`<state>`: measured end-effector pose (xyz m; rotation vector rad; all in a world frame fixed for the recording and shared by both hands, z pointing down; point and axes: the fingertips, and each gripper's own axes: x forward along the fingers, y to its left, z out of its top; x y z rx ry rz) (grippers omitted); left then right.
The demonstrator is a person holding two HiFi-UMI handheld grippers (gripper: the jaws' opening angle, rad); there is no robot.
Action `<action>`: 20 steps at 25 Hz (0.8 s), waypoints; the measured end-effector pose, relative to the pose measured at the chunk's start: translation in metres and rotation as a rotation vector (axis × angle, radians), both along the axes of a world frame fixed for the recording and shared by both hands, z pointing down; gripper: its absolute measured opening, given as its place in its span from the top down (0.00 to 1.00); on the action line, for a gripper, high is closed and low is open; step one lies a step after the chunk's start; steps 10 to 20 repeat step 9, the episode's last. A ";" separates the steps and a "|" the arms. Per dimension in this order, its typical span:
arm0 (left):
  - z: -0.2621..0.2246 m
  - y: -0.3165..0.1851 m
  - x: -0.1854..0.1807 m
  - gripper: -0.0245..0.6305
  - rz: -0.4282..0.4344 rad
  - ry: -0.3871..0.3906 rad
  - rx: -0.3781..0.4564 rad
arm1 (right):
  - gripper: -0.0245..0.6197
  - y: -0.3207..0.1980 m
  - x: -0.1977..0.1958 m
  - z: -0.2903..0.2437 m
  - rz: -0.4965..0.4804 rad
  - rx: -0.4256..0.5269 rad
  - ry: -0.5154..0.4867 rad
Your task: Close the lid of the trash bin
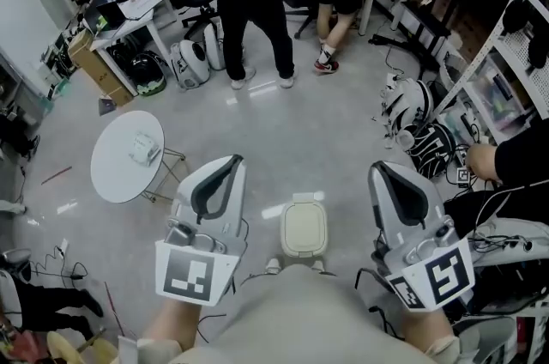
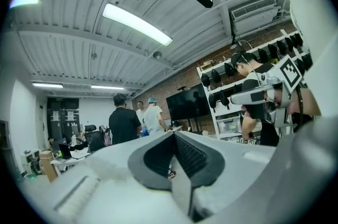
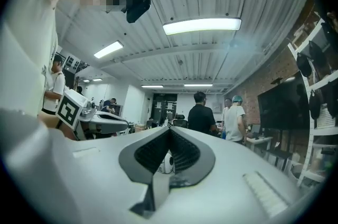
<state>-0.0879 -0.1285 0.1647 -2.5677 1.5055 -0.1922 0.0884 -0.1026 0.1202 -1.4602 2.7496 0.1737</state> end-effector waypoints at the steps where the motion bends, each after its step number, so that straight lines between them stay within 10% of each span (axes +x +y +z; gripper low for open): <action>1: 0.000 -0.001 0.000 0.96 -0.005 0.015 -0.004 | 0.96 0.000 0.000 0.000 -0.001 0.000 -0.001; 7: 0.018 0.004 0.003 0.96 0.143 -0.371 0.154 | 0.96 0.001 0.002 0.001 -0.002 0.000 -0.008; 20: 0.005 0.003 0.009 0.96 0.168 -0.375 0.237 | 0.96 0.001 0.004 0.002 -0.001 -0.004 -0.010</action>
